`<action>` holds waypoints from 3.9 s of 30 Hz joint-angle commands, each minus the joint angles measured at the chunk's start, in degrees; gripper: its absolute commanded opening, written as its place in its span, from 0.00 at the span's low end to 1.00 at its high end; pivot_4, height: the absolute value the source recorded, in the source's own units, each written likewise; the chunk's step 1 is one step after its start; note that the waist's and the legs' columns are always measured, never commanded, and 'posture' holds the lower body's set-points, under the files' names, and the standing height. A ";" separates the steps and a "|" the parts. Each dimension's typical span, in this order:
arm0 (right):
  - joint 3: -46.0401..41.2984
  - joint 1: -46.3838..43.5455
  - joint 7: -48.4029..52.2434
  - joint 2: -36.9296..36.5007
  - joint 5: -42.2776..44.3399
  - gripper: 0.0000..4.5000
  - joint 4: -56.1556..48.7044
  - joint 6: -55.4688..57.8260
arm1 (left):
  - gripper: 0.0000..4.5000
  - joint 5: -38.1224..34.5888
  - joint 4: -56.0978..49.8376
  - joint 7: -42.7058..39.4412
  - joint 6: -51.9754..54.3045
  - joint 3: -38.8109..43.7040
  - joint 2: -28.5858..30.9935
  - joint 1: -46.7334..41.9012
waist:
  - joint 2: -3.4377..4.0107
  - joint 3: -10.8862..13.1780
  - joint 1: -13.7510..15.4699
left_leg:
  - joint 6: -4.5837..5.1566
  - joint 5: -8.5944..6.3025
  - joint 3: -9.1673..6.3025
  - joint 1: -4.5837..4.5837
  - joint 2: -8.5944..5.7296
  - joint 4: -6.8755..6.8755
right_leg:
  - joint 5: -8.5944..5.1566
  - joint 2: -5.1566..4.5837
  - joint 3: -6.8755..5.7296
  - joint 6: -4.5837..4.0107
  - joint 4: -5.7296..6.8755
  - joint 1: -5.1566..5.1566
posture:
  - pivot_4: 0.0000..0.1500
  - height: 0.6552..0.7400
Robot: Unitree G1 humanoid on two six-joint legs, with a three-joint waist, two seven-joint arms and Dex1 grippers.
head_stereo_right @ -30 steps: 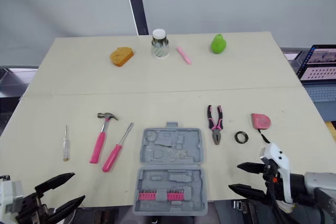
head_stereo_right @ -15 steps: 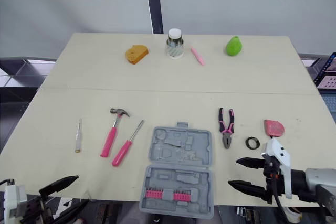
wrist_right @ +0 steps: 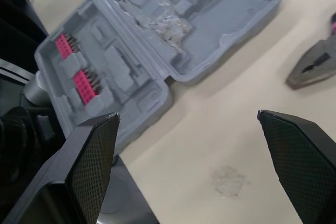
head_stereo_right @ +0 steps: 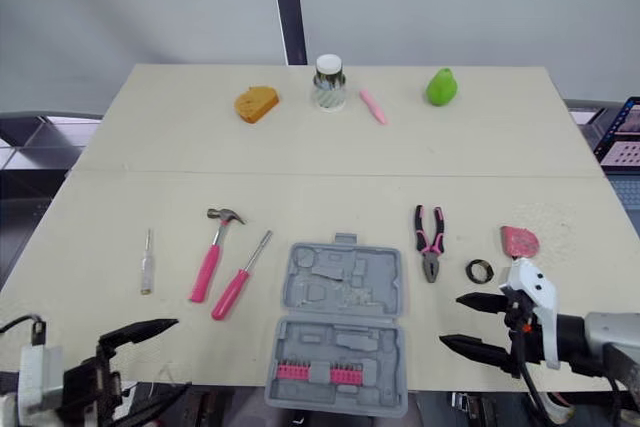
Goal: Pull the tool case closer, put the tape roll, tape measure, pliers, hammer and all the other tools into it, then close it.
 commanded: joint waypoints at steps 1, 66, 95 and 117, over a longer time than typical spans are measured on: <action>-2.35 -0.98 -0.39 -1.25 -0.95 0.99 0.03 -0.32 | 0.99 1.05 -2.65 1.99 -0.87 -1.35 0.79 -1.84 | 0.01 0.00 -0.05 | 0.00 0.00 0.03 0.00 0.02 0.00 | 0.00 0.03 0.02 0.00 -0.02 0.00 | 1.00 0.98; 29.76 -33.03 -11.34 1.23 -27.60 0.99 17.65 3.74 | 0.99 3.39 -7.26 13.81 8.31 -11.27 5.21 -9.57 | 0.12 0.05 -1.88 | -0.41 0.12 0.72 -0.07 0.69 -0.03 | 0.13 0.70 0.93 -0.25 0.54 -0.83 | 1.00 0.98; 30.10 -32.57 -11.49 2.14 -29.43 0.01 18.16 3.34 | 1.00 2.81 -7.90 14.45 8.65 -11.83 5.40 -9.04 | 0.12 0.04 -1.88 | -0.42 0.12 0.75 -0.07 0.69 -0.03 | 0.12 0.70 0.98 -0.25 0.56 -0.86 | 1.00 0.98; 29.45 -43.10 -6.91 -0.33 -12.47 0.01 -7.77 24.42 | 1.00 -0.81 -4.67 12.36 9.68 -4.69 6.06 -4.66 | 0.11 0.07 -1.77 | -0.41 0.10 0.78 -0.11 0.76 -0.08 | 0.12 0.72 1.02 -0.27 0.46 -0.92 | 1.00 0.98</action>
